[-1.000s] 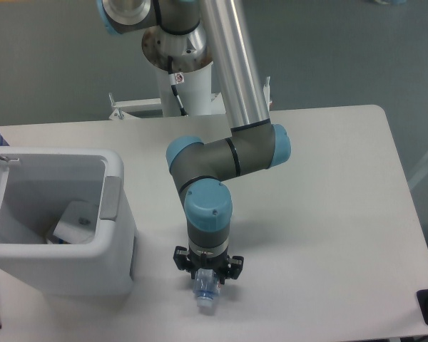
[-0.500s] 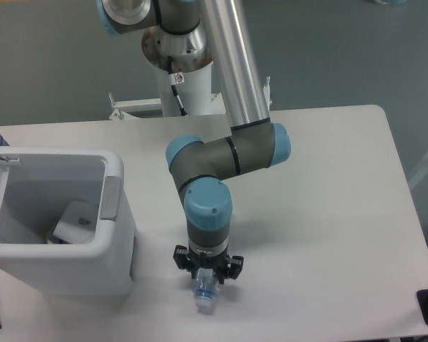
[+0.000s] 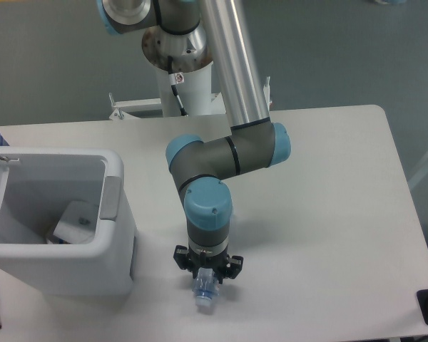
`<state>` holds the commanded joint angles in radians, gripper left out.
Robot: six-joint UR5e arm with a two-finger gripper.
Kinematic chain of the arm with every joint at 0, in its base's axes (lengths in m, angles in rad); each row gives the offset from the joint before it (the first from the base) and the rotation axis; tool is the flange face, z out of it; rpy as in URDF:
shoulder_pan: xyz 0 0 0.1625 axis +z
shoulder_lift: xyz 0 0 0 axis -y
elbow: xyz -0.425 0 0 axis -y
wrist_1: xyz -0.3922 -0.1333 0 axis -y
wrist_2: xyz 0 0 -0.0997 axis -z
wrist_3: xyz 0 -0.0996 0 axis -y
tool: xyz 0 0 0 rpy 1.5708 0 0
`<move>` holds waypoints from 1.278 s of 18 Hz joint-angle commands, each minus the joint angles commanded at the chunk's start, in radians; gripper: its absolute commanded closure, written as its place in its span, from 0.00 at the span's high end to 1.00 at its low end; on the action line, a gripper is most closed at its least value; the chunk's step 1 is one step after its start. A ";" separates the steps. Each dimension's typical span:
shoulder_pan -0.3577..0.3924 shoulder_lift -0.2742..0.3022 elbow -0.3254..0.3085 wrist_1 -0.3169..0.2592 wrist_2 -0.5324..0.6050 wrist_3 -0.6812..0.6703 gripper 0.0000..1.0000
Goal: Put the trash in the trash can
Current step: 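Lower the gripper around the bottle's cap end and close on it, then lift the bottle upright off the table by its cap end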
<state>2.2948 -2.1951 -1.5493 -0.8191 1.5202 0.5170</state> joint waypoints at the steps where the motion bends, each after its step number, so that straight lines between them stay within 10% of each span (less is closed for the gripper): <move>1: 0.000 0.003 0.000 0.000 0.000 0.000 0.60; 23: 0.052 0.090 0.058 0.002 -0.063 0.026 0.55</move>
<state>2.3469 -2.1047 -1.4912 -0.8176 1.4575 0.5431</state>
